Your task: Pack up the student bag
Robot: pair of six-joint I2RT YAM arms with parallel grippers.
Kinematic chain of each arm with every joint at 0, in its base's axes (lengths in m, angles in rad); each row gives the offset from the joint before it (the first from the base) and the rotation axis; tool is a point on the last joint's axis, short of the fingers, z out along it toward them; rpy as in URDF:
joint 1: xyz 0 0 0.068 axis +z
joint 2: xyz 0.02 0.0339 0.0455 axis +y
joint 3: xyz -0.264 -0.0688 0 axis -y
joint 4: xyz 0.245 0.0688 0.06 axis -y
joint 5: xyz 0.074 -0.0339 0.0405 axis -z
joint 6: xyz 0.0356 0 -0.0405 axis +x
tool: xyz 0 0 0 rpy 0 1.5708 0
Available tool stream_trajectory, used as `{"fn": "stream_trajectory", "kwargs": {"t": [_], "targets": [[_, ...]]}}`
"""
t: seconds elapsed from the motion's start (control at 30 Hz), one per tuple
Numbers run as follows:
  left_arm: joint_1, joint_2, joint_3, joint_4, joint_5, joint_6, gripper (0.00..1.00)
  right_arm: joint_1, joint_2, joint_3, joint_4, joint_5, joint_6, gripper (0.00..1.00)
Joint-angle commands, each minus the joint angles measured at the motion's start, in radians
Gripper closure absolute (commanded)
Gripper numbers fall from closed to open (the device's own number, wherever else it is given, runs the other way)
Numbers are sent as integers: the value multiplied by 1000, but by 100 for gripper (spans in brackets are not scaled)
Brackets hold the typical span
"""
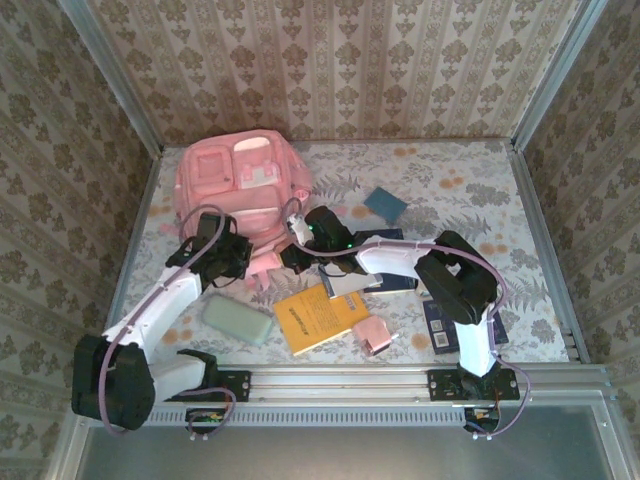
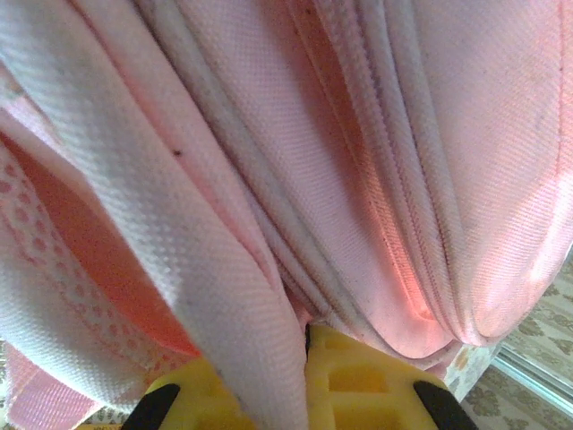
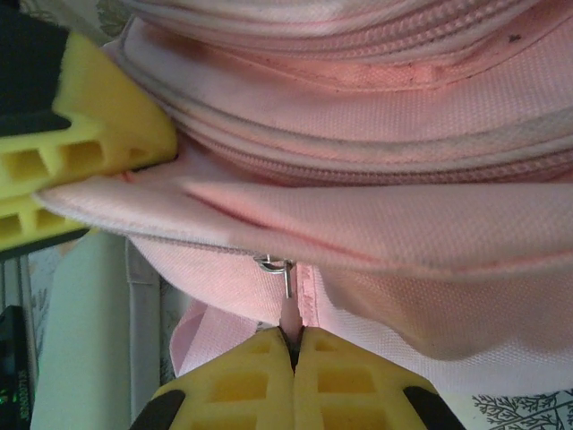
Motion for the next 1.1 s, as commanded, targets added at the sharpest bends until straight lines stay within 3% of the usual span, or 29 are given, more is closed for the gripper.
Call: {"fn": "stream_trajectory", "kwargs": {"t": [0.0,0.27,0.47,0.6,0.83,0.87,0.93,0.97,1.07], "targets": [[-25,-51,1,64,-6,-43,100,-3,47,-20,3,91,41,97],[-28,-52,0,67,-16,-40,100,-2,80,-15,39,85,63,83],[-27,-53,-3,67,-20,-40,100,6,99,-3,46,75,66,82],[-25,-51,-6,65,-19,-35,100,5,94,-1,44,91,60,88],[-26,-52,-4,68,-17,-38,100,9,108,31,24,88,66,78],[-26,-53,-4,68,-18,-38,100,10,113,35,27,86,65,80],[-24,-58,-4,65,-22,-32,100,11,114,36,28,86,63,97],[-17,-62,-4,60,-24,-28,99,10,110,33,27,92,59,100],[9,-79,-4,46,-19,-15,79,10,76,11,17,100,31,100]]}}
